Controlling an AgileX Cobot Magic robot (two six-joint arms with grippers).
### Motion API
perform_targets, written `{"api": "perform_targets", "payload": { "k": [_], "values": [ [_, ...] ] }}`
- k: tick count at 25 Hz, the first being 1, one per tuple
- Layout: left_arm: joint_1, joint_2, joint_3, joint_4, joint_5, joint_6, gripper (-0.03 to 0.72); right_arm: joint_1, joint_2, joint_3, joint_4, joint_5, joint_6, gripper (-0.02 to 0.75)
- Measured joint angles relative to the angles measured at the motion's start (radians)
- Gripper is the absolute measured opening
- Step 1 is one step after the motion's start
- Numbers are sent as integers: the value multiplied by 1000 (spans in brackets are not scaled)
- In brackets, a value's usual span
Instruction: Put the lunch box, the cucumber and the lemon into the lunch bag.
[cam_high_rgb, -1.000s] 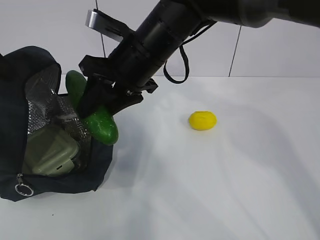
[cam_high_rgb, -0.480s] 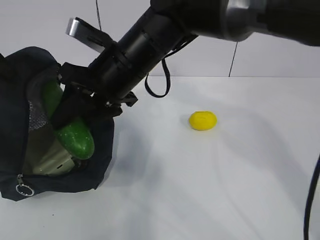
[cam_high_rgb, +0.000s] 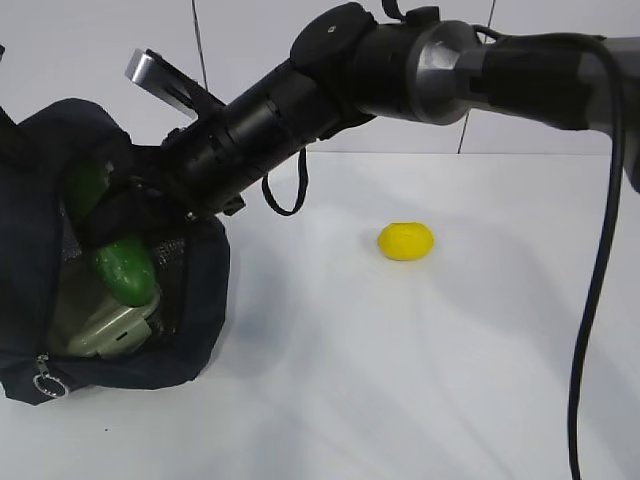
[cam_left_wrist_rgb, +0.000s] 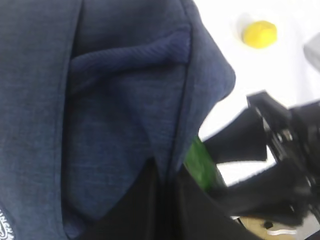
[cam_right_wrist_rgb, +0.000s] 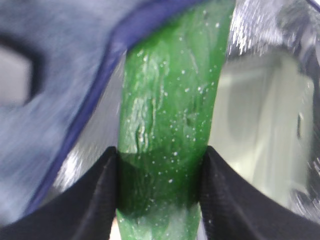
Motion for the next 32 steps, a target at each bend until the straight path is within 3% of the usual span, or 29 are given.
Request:
{"api": "perform_targets", "payload": {
  "k": [5, 12, 18, 27, 32],
  "values": [
    [1, 0, 0, -19, 2, 0, 8, 0, 13, 0, 55, -111, -63, 374],
    [2, 2, 0, -20, 2, 0, 8, 0, 79, 0, 228, -148, -268, 374],
    [2, 2, 0, -20, 14, 0, 8, 0, 109, 0, 261, -157, -390, 378],
    [2, 2, 0, -24, 44, 0, 8, 0, 126, 0, 252, -180, -412, 524],
    [2, 2, 0, -22, 44, 0, 8, 0, 126, 0, 106, -86, -401, 529]
  ]
}}
